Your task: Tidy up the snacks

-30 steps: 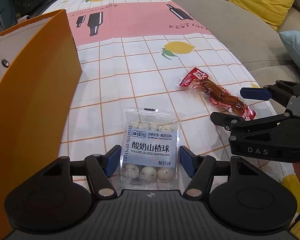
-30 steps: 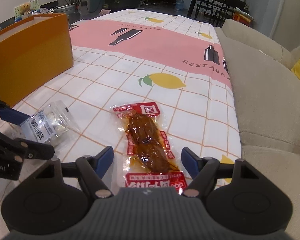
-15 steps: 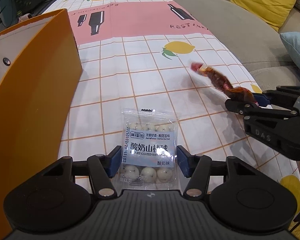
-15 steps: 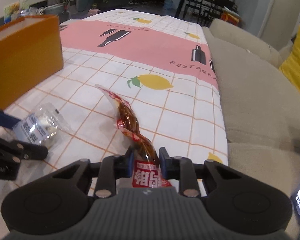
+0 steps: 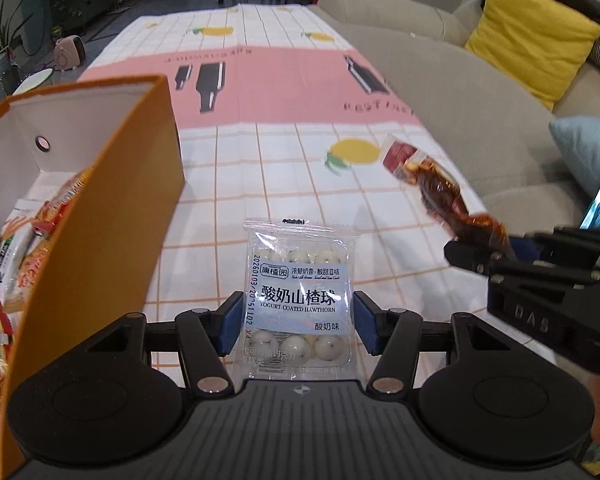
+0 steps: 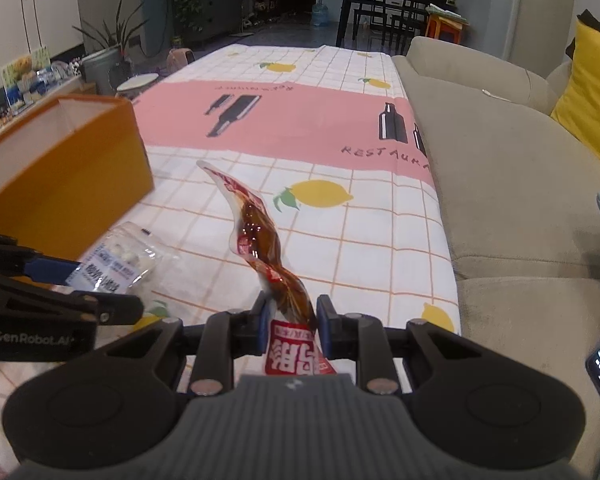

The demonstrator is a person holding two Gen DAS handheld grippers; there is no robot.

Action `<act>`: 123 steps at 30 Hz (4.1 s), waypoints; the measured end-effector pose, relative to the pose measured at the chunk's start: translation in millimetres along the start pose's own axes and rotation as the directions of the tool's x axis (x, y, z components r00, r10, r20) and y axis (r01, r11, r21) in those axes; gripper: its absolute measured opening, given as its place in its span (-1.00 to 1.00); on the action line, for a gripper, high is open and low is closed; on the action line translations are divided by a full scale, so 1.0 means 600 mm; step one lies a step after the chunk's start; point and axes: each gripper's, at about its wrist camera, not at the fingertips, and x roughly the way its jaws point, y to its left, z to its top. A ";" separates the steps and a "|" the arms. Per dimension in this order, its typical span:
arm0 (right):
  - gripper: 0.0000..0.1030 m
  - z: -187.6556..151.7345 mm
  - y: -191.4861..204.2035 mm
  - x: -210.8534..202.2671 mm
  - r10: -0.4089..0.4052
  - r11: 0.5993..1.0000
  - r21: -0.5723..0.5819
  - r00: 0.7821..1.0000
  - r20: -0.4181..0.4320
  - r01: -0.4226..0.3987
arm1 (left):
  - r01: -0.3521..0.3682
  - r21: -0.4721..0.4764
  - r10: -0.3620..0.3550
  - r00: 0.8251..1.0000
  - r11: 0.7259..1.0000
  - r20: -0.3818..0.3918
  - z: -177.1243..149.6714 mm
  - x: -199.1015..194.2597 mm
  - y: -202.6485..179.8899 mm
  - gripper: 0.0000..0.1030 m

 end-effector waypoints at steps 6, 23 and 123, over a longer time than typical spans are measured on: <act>-0.61 0.019 0.000 -0.040 0.058 0.993 0.098 0.998 0.015 -0.059 | 0.009 -0.034 -0.007 0.999 0.999 0.049 0.016 -0.046 0.009 0.26; -0.62 0.122 0.099 -0.100 0.244 0.954 0.150 0.964 0.105 -0.258 | -0.024 -0.092 0.041 0.981 0.995 0.188 0.074 -0.182 0.141 0.27; 0.90 0.060 0.184 -0.283 0.145 0.989 -0.065 0.963 0.226 -0.134 | -0.348 -0.112 0.365 0.891 0.931 0.268 -0.038 -0.305 0.072 0.60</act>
